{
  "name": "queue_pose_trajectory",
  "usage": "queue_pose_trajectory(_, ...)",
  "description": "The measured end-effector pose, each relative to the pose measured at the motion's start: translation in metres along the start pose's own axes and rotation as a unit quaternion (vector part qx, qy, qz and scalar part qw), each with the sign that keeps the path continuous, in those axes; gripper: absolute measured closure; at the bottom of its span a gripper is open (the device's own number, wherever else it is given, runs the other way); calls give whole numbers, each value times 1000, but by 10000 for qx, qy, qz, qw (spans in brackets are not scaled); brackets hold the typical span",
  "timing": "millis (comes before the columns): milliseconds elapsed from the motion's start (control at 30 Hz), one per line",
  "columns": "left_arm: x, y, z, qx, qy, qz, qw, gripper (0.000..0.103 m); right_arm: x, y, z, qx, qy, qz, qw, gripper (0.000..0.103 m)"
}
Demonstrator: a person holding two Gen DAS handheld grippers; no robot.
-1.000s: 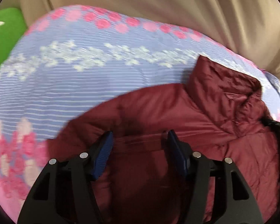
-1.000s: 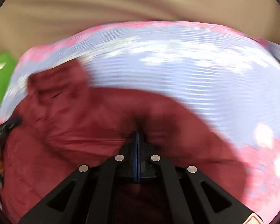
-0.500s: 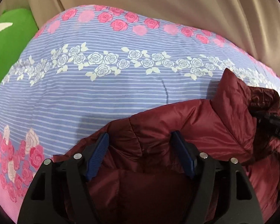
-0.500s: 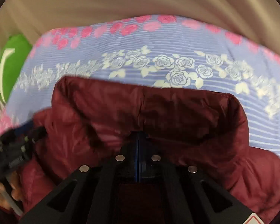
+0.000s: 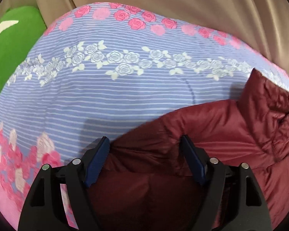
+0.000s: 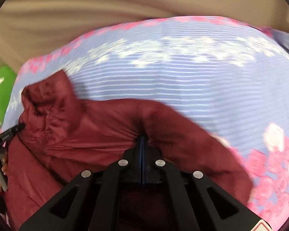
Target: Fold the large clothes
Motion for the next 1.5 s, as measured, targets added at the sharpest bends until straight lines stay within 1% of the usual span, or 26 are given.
queue_pose_trajectory(67,-2,-2,-10,173,3,-24,9998,27,5,9,11,-49,-22,62,10000,103)
queue_pose_trajectory(200,14,7,-27,396,-61,93,9992,25,31,20,28,-475,477,322,9972,103)
queue_pose_trajectory(233,23,13,-32,479,-108,167,9987,26,45,26,34,-610,701,432,9947,101)
queue_pose_trajectory(300,54,33,-45,465,125,336,9983,26,86,51,54,-686,1068,705,9894,93)
queue_pose_trajectory(367,90,63,-58,369,228,444,9981,25,119,79,58,-637,1102,875,9880,93)
queue_pose_trajectory(400,104,77,-63,331,252,485,9980,23,138,101,56,-571,1045,927,9885,92)
queue_pose_trajectory(433,118,94,-69,284,268,499,9980,21,154,122,55,-499,976,941,9895,85)
queue_pose_trajectory(467,125,107,-71,256,272,478,9982,21,164,137,54,-454,926,941,9902,71)
queue_pose_trajectory(500,138,132,-78,208,285,386,9986,21,176,162,51,-420,857,946,9909,62)
queue_pose_trajectory(533,147,153,-83,171,339,259,9989,21,187,188,48,-410,818,928,9915,49)
queue_pose_trajectory(567,151,168,-88,153,402,128,9990,20,190,203,42,-377,805,887,9921,45)
queue_pose_trajectory(633,159,215,-93,194,564,-243,9979,13,200,252,31,-257,779,720,9940,40)
queue_pose_trajectory(667,162,233,-93,204,658,-391,9969,13,201,278,27,-200,766,564,9953,37)
queue_pose_trajectory(767,169,297,-92,266,1079,-957,9892,13,202,344,18,-103,732,32,9973,35)
queue_pose_trajectory(867,175,338,-91,448,1505,-1190,9804,11,205,382,15,-145,489,-312,9982,32)
queue_pose_trajectory(900,177,353,-90,512,1660,-1261,9767,10,207,399,13,-192,277,-390,9987,32)
queue_pose_trajectory(1000,189,377,-87,418,1686,-1228,9771,8,210,431,11,-342,-264,-489,9979,30)
queue_pose_trajectory(1133,201,402,-82,208,1797,-1272,9752,8,213,458,3,-464,-579,-379,9965,29)
queue_pose_trajectory(1267,209,423,-79,137,2021,-1335,9701,9,216,471,-5,-457,-1025,-262,9933,28)
queue_pose_trajectory(1300,211,428,-77,114,2037,-1308,9702,14,217,471,-6,-459,-1083,-244,9928,28)
queue_pose_trajectory(1333,214,432,-76,79,2015,-1269,9712,24,216,471,-9,-474,-1150,-208,9920,30)
queue_pose_trajectory(1367,215,432,-74,43,2019,-1257,9713,31,216,472,-10,-508,-1218,-151,9911,35)
queue_pose_trajectory(1400,216,434,-72,10,2099,-1267,9695,46,216,471,-10,-538,-1283,-126,9902,40)
queue_pose_trajectory(1433,217,436,-71,20,2199,-1294,9669,57,216,470,-10,-565,-1335,-101,9894,52)
queue_pose_trajectory(1467,218,437,-71,59,2284,-1290,9650,63,216,470,-10,-600,-1362,-66,9888,65)
queue_pose_trajectory(1500,220,437,-70,72,2291,-1259,9652,76,217,470,-10,-621,-1365,-32,9887,74)
Point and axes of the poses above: each gripper's, at about its wrist camera, not at the fingertips, and x roughly against the way its jaws point, z to its right, y to its underside, the point moved 3 cm from there along -x, roughly the way its jaws point, and after that the axes turned 13 degrees about -z, right-handed, at the moved point
